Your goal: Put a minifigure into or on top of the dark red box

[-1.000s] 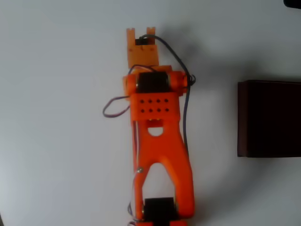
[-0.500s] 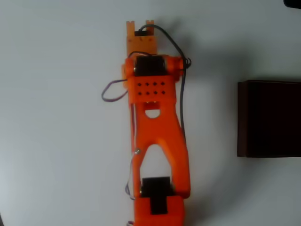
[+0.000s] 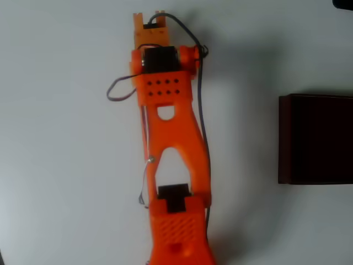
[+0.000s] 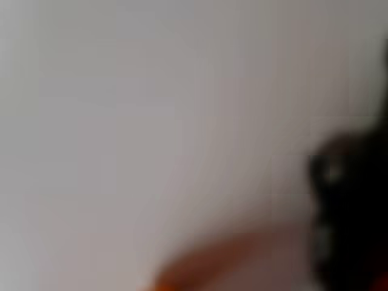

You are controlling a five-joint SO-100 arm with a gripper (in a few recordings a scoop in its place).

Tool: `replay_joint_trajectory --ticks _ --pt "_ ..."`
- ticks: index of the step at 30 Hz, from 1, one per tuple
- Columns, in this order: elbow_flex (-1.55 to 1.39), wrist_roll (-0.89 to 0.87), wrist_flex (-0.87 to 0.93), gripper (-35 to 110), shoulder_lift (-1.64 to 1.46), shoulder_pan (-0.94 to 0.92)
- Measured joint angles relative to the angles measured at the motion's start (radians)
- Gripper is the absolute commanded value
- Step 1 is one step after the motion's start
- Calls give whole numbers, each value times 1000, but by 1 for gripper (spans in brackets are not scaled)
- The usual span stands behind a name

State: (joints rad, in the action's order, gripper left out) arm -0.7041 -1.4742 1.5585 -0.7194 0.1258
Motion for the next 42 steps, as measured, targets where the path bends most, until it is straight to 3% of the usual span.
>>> replay_joint_trajectory --ticks 3,11,16,22,30,38,42 --pt "61 15 23 0 38 -9" --pt "655 52 252 0 385 -14" --pt "716 121 258 0 397 -18" --pt "466 417 262 1 155 -133" --pt "6 868 252 1 -281 -476" --pt "-347 1058 57 0 -497 -767" --pt "-360 1089 17 13 -460 -830"
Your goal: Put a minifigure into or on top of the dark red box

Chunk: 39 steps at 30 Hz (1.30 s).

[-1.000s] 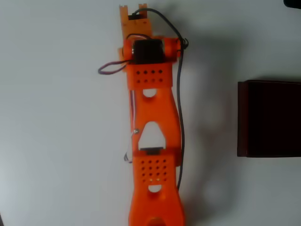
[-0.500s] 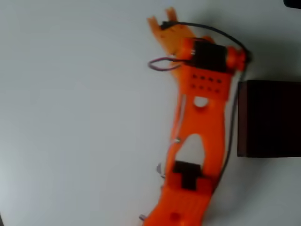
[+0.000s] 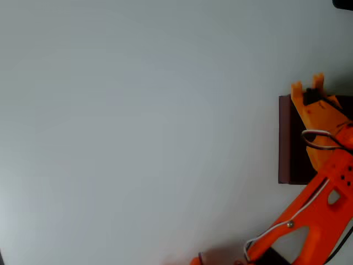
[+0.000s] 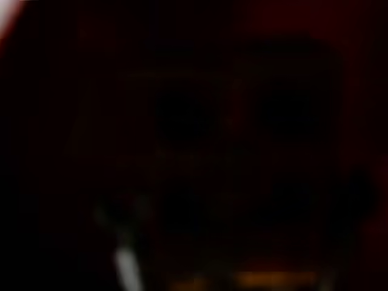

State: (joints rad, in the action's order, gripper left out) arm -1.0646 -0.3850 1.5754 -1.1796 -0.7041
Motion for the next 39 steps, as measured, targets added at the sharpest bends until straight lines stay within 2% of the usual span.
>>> replay_joint_trajectory --ticks 3,8,11,14,19,24,29,31,39 --pt "-60 0 -48 18 0 -2" --pt "-153 6 -80 14 -37 -3" --pt "-270 20 -91 11 -186 3" --pt "-486 64 -173 4 -420 63" --pt "-879 152 -245 0 -916 304" --pt "-1198 290 -268 0 -1424 634" --pt "-1468 321 -164 0 -1997 919" --pt "-1522 342 -138 0 -2103 992" --pt "-1701 376 -132 0 -2166 1238"
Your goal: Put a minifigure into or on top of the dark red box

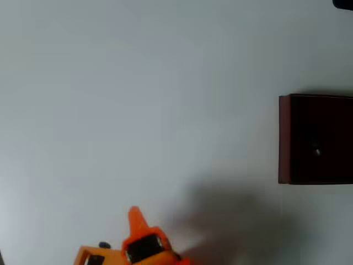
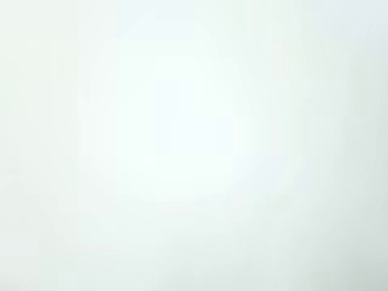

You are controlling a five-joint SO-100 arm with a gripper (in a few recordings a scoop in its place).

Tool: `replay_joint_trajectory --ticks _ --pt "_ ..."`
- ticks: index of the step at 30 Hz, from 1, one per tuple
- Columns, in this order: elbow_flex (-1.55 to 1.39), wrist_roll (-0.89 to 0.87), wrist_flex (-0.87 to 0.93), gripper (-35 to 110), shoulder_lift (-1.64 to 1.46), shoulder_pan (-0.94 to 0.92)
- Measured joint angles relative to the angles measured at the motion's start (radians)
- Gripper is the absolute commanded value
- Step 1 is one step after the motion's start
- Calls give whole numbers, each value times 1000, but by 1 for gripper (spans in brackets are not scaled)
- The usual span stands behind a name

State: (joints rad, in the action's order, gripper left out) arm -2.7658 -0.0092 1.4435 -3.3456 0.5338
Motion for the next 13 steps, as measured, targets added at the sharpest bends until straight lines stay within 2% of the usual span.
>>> replay_joint_trajectory --ticks 13 --pt "-232 -9 -109 0 -6 21"
